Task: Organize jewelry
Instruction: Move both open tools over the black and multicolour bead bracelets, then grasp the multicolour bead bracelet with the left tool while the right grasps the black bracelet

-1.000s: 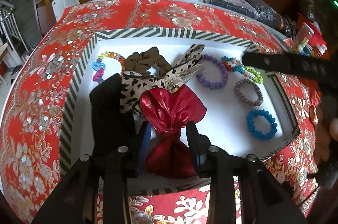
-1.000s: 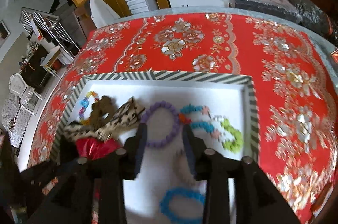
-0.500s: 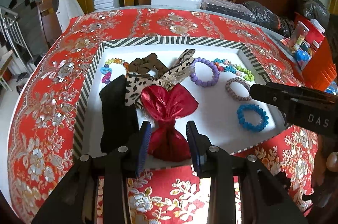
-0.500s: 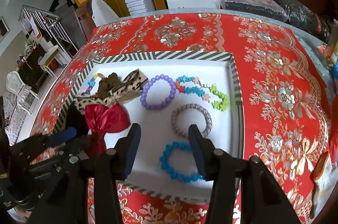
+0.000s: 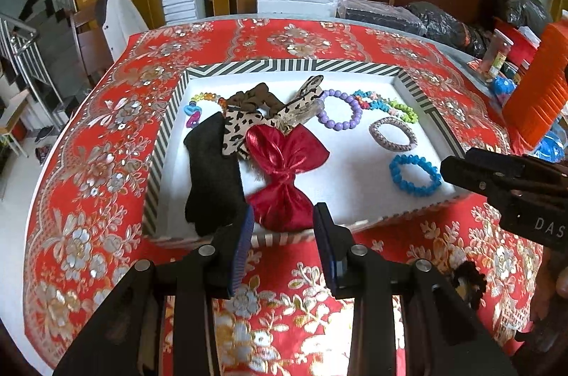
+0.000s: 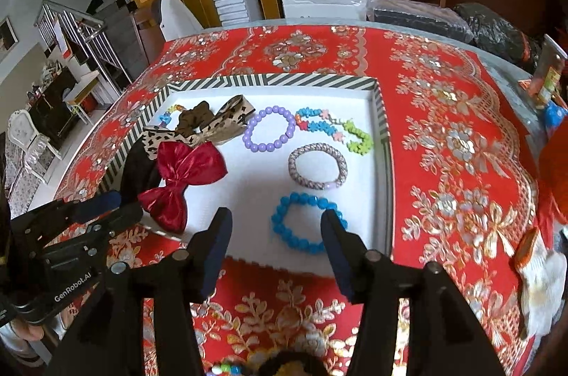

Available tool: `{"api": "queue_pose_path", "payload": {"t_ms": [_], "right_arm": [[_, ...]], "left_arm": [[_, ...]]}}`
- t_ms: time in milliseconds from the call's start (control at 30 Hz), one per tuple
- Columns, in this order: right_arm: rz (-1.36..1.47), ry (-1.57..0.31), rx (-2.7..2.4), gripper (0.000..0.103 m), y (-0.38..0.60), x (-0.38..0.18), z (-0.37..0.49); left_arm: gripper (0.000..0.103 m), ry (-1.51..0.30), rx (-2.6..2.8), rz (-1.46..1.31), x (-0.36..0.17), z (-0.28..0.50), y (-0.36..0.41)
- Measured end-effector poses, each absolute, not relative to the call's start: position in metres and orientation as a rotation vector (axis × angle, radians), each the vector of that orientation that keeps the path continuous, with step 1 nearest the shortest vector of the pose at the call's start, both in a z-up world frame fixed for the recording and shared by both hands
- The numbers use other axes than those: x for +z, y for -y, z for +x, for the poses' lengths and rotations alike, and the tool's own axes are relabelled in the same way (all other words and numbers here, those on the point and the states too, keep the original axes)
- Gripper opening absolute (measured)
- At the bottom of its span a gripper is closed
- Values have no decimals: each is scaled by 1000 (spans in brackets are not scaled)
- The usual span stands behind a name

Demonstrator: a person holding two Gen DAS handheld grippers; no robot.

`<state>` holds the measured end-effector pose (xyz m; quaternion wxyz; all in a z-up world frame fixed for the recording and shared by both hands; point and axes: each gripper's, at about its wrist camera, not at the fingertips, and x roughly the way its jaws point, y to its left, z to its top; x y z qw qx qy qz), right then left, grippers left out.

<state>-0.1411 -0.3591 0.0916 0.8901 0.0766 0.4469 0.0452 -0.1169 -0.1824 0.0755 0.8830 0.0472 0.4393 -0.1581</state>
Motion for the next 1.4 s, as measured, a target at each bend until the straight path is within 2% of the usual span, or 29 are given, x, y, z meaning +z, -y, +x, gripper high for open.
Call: {"api": "queue_pose_path", "payload": {"t_ms": [400,733,1167,1400], "right_arm": [[151,-931,76,58,381,100,-202],[136,-1021,54,57,392,63,-237],[55,-1067,68,57,386,32,-227],[-25,-1055,55,47,378,28,-226]], "left_arm": [[31,-951,-428,71,80,-162,181],[31,-1058,-598,83,59,-206,211],[31,-1126,-629,106,28,-227,238],[33,-1124,-643,114,27,-227,240]]}}
